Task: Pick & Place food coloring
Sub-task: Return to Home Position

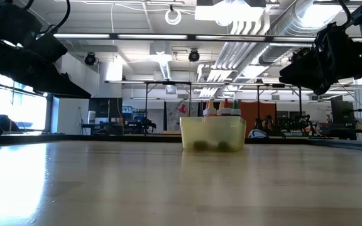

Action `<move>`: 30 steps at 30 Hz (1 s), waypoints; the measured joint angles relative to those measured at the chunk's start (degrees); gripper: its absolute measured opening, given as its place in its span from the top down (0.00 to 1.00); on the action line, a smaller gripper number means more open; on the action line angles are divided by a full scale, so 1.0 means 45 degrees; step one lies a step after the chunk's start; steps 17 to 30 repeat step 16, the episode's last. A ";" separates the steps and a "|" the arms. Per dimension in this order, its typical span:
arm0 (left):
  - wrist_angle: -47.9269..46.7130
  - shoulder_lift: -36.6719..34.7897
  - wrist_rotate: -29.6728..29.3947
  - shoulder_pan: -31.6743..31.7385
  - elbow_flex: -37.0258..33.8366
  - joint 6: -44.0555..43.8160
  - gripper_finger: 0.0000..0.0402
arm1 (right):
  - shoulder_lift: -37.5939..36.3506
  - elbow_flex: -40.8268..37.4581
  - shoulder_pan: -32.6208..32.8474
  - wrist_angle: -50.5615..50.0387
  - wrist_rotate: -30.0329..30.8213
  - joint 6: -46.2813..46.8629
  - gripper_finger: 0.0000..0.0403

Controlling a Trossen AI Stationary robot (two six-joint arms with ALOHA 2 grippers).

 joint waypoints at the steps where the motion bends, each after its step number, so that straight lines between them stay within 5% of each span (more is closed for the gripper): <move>1: 0.0000 -0.0002 0.0000 0.0000 0.0000 0.0002 0.53 | 0.0000 0.0000 0.0001 0.0000 -0.0001 0.0000 0.61; 30: 0.0000 0.0001 0.0000 0.0000 0.0000 -0.0001 0.53 | 0.0000 0.0000 0.0000 0.0000 -0.0001 0.0000 0.61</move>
